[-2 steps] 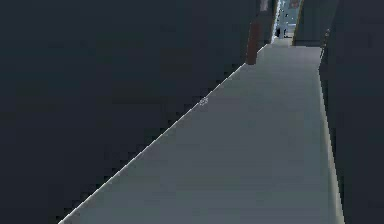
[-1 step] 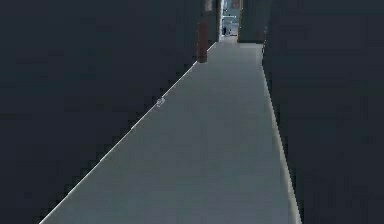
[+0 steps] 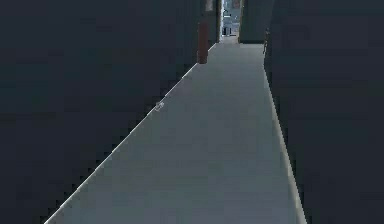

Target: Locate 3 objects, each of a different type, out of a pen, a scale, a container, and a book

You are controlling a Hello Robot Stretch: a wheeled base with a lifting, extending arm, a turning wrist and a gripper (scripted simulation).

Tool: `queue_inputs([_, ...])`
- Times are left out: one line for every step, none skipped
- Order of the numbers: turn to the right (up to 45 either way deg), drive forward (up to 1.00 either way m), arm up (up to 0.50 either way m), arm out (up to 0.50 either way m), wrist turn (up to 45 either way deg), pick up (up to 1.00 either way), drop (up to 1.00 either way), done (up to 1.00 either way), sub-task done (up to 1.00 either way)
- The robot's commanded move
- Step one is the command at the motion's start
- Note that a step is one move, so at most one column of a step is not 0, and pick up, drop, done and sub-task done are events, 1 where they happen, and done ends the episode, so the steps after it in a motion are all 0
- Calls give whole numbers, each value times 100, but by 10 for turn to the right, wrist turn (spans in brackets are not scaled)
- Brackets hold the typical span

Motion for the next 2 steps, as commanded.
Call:
queue_inputs([90,0,0,0,0,0,0,0,0])
queue_inputs([0,100,0,0,0,0,0,0,0])
